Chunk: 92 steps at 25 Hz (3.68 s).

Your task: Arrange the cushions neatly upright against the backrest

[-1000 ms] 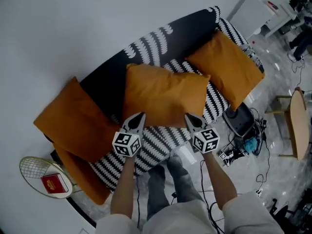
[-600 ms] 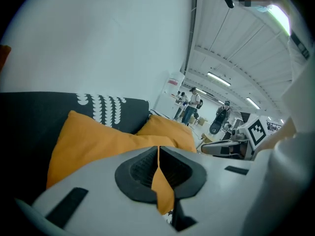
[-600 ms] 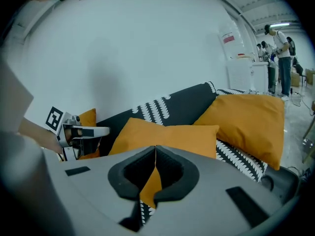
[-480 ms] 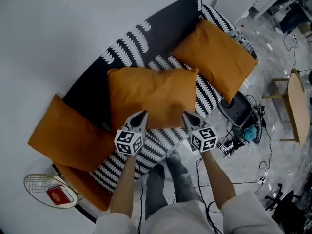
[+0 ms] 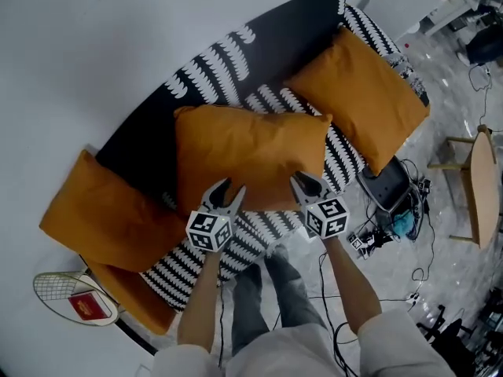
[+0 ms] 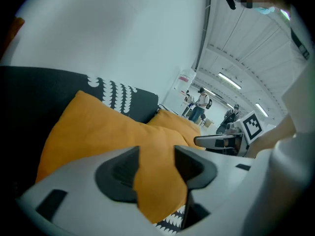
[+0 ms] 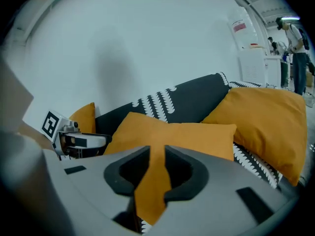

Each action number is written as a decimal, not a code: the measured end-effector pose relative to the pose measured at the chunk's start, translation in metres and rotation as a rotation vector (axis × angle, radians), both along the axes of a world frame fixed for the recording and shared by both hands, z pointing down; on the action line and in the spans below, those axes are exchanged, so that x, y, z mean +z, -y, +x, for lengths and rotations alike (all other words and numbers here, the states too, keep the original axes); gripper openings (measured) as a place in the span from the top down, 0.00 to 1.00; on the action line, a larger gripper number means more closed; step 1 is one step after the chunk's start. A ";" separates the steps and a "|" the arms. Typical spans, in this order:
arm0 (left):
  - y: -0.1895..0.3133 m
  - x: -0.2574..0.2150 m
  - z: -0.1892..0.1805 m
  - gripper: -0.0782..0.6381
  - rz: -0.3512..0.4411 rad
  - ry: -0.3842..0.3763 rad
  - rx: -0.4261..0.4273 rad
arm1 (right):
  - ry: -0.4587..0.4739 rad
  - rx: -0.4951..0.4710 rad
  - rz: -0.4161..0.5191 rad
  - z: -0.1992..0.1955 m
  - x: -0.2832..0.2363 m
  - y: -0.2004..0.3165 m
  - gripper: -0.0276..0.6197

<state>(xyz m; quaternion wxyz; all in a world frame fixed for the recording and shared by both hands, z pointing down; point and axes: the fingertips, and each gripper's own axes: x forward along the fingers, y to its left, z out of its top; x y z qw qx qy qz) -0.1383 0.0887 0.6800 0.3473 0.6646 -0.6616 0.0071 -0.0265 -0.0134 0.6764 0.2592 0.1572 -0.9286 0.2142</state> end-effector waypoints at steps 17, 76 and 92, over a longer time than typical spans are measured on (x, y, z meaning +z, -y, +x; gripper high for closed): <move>-0.057 0.055 -0.051 0.36 -0.253 0.089 -0.108 | -0.140 -0.115 0.024 -0.047 0.038 0.061 0.37; -0.095 0.160 0.022 0.37 -0.022 -0.787 -0.865 | -0.441 -0.930 0.169 -0.230 0.093 -0.018 0.50; -0.087 0.081 0.038 0.73 0.048 -0.587 -0.691 | -0.169 -0.802 0.202 -0.194 0.013 -0.010 0.86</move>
